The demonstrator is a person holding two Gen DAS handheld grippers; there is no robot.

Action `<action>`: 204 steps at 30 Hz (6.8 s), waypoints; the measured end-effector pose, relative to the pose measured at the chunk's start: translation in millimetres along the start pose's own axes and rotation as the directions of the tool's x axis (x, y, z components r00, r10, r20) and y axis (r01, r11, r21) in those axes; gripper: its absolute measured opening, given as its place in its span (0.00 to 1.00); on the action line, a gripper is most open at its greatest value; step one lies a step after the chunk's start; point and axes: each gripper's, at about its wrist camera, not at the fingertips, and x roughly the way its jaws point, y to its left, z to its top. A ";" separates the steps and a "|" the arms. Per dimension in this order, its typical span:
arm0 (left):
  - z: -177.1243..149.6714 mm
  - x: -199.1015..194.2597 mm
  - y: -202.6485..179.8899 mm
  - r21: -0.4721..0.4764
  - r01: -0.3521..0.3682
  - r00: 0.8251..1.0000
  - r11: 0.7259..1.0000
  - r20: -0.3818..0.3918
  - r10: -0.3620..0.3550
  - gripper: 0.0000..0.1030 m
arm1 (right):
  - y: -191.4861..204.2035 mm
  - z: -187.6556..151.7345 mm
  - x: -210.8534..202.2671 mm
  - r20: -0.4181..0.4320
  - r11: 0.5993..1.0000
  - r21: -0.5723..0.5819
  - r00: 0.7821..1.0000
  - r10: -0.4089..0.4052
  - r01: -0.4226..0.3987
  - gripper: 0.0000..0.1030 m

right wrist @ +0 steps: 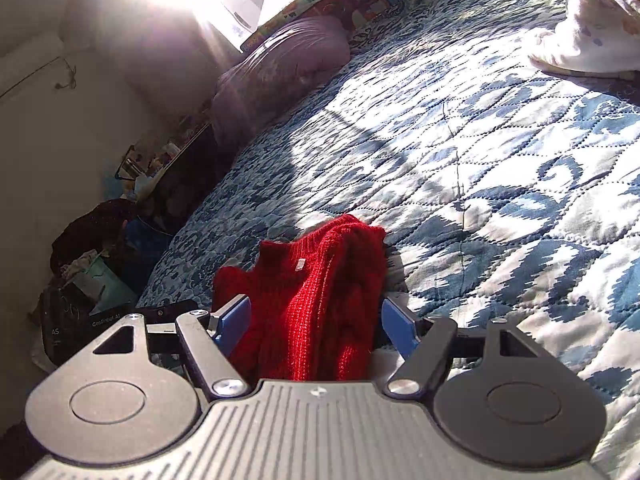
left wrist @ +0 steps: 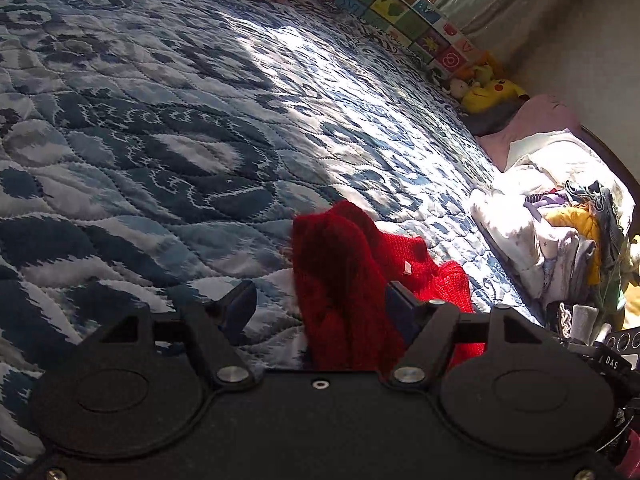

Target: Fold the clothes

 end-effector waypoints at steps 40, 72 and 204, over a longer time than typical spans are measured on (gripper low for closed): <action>40.4 71.7 48.8 -0.111 0.326 0.930 0.939 -0.142 -0.340 0.62 | -78.6 47.2 88.4 -0.108 0.928 0.246 0.944 0.313 -0.280 0.44; 1.5 -98.1 -82.6 0.485 0.263 0.959 0.834 -0.036 -0.282 0.20 | 89.3 40.0 -82.5 -0.143 0.824 -0.479 0.953 0.266 -0.302 0.25; -160.6 -121.1 -101.0 0.431 -0.080 0.990 0.899 0.141 0.021 0.60 | 92.5 -109.4 -116.5 0.029 0.905 -0.400 0.989 -0.147 0.147 0.74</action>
